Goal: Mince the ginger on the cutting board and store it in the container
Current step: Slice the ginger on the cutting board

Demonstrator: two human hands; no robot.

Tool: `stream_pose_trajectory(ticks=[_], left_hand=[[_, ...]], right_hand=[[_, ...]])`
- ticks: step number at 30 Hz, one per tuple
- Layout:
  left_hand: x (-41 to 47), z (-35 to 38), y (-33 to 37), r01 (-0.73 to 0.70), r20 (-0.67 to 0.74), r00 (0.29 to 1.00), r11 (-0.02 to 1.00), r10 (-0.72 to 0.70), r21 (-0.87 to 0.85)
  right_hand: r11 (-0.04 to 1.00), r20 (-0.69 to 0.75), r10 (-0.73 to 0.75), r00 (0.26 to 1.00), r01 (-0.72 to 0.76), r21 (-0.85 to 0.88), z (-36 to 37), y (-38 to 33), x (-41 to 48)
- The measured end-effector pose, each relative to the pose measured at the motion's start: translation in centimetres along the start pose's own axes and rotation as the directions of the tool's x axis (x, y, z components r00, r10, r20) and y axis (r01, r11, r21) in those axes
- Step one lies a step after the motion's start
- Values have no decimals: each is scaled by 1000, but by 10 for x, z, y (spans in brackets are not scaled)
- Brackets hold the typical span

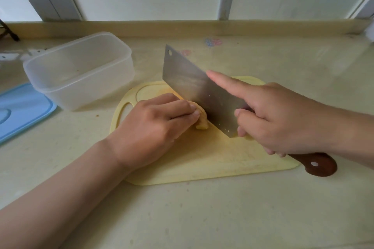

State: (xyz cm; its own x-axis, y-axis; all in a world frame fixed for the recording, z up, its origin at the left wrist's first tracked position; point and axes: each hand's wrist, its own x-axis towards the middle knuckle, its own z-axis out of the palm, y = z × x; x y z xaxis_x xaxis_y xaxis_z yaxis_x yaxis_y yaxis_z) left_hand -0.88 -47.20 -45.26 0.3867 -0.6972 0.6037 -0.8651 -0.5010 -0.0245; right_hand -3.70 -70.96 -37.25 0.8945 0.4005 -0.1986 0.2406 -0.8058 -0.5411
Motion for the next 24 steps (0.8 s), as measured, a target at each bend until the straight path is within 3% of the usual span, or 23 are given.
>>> stream_pose_trajectory(ticks=[8, 13, 18, 24], left_hand=[[-1, -2, 1, -3, 4, 1000, 1000, 3, -1], [-2, -2, 0, -9, 9, 1000, 1000, 9, -21], [-3, -3, -3, 1, 7, 1000, 999, 0, -49], [-6, -5, -4, 32, 11, 999, 997, -31, -71]], right_hand=[[993, 48, -31, 998, 36, -112, -5, -17, 36], [982, -108, -68, 992, 48, -185, -6, -9, 31], [999, -188, 44, 981, -45, 0, -26, 8, 7], [984, -116, 108, 987, -89, 152, -20, 15, 0]])
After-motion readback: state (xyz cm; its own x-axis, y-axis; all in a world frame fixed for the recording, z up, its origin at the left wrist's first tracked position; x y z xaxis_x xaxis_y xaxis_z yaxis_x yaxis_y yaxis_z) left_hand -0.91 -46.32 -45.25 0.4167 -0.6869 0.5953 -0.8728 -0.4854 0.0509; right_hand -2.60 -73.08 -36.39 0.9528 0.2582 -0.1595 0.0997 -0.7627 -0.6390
